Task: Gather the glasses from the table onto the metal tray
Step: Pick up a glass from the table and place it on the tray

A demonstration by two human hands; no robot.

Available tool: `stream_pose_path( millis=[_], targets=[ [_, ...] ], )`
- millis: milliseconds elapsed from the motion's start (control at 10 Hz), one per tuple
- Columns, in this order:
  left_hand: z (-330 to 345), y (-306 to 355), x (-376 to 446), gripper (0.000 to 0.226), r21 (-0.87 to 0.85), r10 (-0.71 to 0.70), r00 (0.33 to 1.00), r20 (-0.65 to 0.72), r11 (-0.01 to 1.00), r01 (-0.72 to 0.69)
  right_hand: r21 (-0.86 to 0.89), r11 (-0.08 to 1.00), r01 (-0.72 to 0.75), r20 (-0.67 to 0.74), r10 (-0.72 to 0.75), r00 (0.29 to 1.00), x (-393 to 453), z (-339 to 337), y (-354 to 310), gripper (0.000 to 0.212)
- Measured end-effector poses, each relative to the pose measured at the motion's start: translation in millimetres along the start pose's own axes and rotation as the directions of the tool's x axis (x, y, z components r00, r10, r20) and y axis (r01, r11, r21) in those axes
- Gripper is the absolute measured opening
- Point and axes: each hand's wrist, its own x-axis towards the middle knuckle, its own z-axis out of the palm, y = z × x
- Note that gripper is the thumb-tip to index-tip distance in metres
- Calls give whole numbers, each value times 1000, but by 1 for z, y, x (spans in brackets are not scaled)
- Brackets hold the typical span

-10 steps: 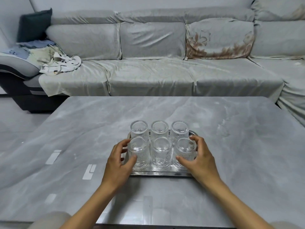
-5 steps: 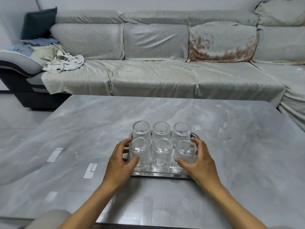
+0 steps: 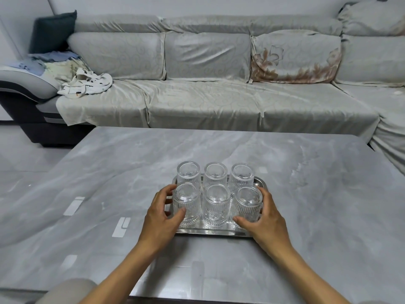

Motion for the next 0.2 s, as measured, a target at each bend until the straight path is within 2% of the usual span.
stream_pose_path(
  millis=[100,200],
  targets=[
    [2,4,-2,53,29,9,1000,7,1000,-9,-4,1000,1,17,-1,1000,-2,2,-4,101],
    [-2,5,-4,59,76,32,999,-10,997,-31,78,997,-18,57,14,998,-5,-4,-2,107]
  ],
)
